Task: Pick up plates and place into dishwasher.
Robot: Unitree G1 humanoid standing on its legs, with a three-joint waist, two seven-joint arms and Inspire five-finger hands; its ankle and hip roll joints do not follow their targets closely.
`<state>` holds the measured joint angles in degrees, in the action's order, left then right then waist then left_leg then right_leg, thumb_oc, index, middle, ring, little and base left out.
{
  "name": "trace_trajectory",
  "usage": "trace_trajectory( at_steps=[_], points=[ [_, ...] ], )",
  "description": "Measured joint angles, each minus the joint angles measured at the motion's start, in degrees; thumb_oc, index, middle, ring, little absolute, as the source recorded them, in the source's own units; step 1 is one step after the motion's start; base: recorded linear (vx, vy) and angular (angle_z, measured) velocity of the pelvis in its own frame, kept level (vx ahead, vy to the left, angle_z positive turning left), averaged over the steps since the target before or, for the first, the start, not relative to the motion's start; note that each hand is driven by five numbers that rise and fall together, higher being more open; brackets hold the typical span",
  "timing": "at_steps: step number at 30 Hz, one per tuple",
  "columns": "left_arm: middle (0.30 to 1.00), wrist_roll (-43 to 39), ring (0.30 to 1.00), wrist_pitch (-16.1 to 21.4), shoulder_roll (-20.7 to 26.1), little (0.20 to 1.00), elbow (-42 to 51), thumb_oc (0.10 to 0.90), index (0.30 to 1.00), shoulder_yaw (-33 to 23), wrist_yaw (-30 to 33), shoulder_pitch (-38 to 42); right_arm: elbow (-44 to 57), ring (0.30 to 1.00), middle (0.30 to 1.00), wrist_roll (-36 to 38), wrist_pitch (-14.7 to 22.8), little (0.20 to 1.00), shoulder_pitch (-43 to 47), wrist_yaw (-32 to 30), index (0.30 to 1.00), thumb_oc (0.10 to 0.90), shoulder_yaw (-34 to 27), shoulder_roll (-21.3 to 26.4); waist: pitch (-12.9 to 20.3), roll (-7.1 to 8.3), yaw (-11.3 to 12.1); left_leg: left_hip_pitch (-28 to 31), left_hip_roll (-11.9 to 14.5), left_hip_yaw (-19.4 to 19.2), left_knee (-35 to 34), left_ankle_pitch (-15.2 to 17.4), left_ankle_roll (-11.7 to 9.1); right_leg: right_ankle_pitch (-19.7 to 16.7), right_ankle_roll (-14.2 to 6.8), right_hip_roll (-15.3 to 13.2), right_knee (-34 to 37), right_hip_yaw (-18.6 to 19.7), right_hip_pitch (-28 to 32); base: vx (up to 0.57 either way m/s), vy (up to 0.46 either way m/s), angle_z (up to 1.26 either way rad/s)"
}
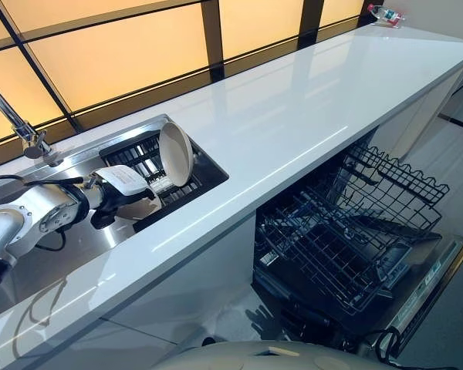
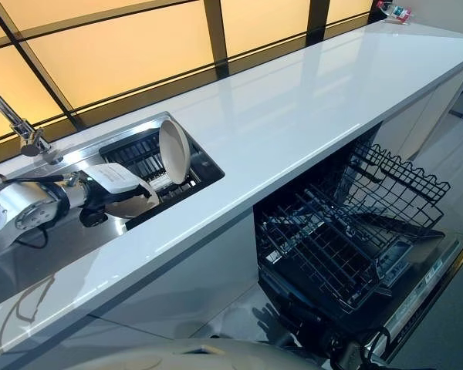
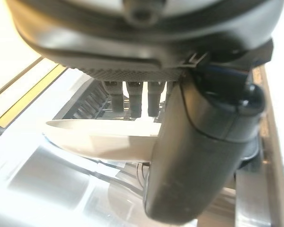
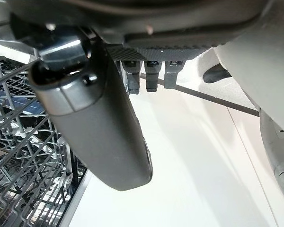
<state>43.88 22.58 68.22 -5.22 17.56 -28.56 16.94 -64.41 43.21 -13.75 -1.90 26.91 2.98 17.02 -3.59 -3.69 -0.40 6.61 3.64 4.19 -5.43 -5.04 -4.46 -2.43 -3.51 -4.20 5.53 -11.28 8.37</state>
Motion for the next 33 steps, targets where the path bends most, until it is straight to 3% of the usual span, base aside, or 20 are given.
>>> trace_trajectory(
  at_steps=[10, 18, 20, 27, 33],
  points=[
    [0.300, -1.7, 0.300, -1.9, -0.2, 0.200, -0.1, 0.100, 0.300, 0.0, 6.9, 1.8, 0.1, 0.900, 0.900, 0.0, 0.1, 0.900, -0.1, 0.0, 0.900, 0.800, 0.0, -0.1, 0.2, 0.16, -1.0, 0.1, 0.1, -0.1, 0.0, 0.0, 0.0, 0.0, 0.0, 0.1, 0.0, 0.4, 0.0, 0.00, 0.000, 0.00],
    [0.302, -2.3, 0.302, -3.7, 0.6, 0.203, -1.6, 0.103, 0.302, -0.7, 15.9, 1.7, 0.2, 0.900, 0.900, 0.3, 0.2, 0.900, -0.7, 0.0, 0.900, 0.800, 0.0, 0.0, 0.2, 0.18, 0.1, 0.1, 0.1, -0.2, 0.0, 0.1, 0.0, 0.0, 0.0, 0.1, 0.0, 0.7, -0.1, 0.00, 0.000, 0.00],
    [0.300, -3.1, 0.300, -3.8, 0.9, 0.200, -2.2, 0.100, 0.300, -3.5, 19.7, 0.7, 0.2, 0.900, 0.900, 0.7, 0.4, 0.900, -0.9, 0.0, 0.900, 0.800, 0.0, 0.0, 0.2, 0.19, 0.4, 0.0, 0.1, -0.3, 0.0, 0.1, 0.0, 0.0, 0.0, 0.1, 0.0, 0.7, -0.2, 0.00, 0.000, 0.00],
    [0.300, -6.7, 0.300, -3.8, 2.3, 0.200, -2.4, 0.100, 0.300, -22.1, 32.2, -9.5, 1.9, 0.900, 0.900, 1.3, 1.5, 0.900, -2.6, 0.0, 0.900, 0.800, 0.0, 0.0, 0.2, 0.14, 1.0, -0.1, 0.1, -0.5, 0.0, 0.3, 0.0, 0.0, 0.0, 0.1, 0.0, 0.7, -0.4, 0.00, -0.001, -0.01],
    [0.300, -6.7, 0.300, -3.2, 2.4, 0.200, -1.7, 0.100, 0.300, -27.5, 37.4, -14.7, 2.1, 0.900, 0.900, 1.1, 1.8, 0.900, -3.2, 1.1, 0.900, 0.800, 0.0, 0.1, 0.2, 0.19, 2.8, -0.4, 0.1, -0.5, 0.0, 0.3, 0.0, 0.0, 0.0, 0.0, 0.0, 0.5, -0.6, 0.00, 0.000, 0.00]
  ],
)
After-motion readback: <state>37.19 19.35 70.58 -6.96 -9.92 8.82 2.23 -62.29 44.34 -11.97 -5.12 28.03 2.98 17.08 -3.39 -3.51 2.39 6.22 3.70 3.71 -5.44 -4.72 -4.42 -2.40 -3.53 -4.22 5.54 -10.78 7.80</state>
